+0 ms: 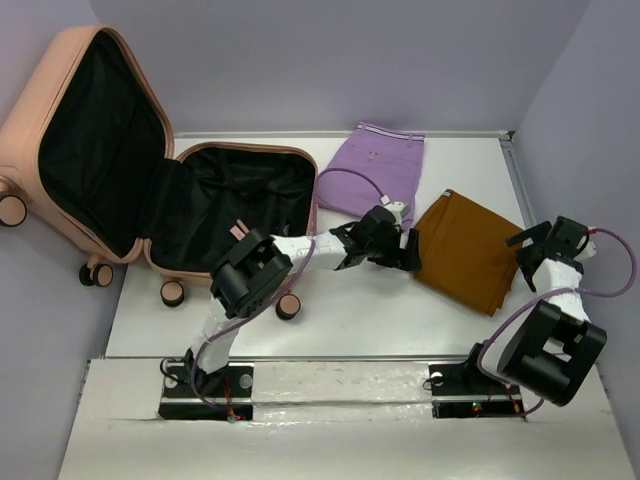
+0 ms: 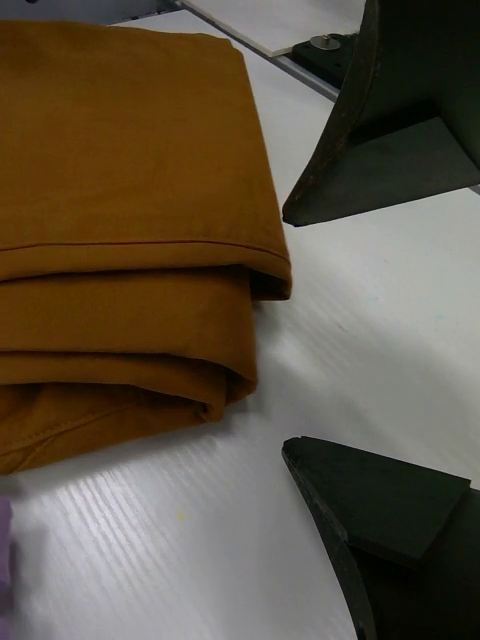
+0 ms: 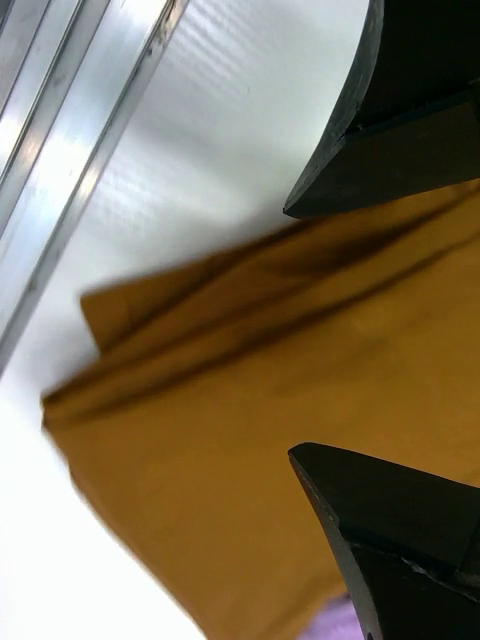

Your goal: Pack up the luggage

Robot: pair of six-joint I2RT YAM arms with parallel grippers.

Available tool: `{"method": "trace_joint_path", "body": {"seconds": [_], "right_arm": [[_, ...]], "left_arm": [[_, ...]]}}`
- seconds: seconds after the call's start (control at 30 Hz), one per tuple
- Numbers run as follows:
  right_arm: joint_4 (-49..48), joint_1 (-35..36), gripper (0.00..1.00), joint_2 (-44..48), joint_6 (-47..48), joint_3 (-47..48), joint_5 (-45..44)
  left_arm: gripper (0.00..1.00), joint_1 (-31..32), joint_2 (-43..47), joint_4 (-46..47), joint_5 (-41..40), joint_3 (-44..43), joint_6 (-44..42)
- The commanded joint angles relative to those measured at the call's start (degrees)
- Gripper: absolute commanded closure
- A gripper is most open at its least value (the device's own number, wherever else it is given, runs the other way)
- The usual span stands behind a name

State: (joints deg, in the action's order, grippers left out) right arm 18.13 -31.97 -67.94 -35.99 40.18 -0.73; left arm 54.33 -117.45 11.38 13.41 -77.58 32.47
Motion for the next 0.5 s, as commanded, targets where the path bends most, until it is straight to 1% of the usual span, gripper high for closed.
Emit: {"method": "trace_joint_path", "body": {"seconds": [0.0,0.1,0.17,0.3,0.4,0.47], "right_arm": [[-4.3,-1.3,0.0,-4.7,2.2,0.2,3.6],[-5.0,-3.8,0.0,-7.5,1.7,0.2,3.9],[-7.6,-4.6,0.0,-9.5,0.6,-1.1,5.6],[-10.3,-4.6,0.0,-14.8,-0.6,-0.6,8.7],[-12.0,-4.6,0.0,-19.0,-1.3,-0.4,10.3],[-13.6,-4.6,0.06,-21.3,-2.0,-0.7,12.2]], "left_arm": [[0.01,0.0,-5.0,2.2,2.8,-8.1,0.1],[0.01,0.0,-8.1,2.3,3.8,-10.4,0.6],[0.01,0.0,-10.0,2.4,3.1,-10.8,0.7],[0.01,0.0,-12.1,2.2,1.9,-11.8,0.8],[0.01,0.1,-13.2,2.2,2.6,-12.5,1.5],[0.01,0.3,-13.7,2.9,3.4,-12.2,2.1]]}}
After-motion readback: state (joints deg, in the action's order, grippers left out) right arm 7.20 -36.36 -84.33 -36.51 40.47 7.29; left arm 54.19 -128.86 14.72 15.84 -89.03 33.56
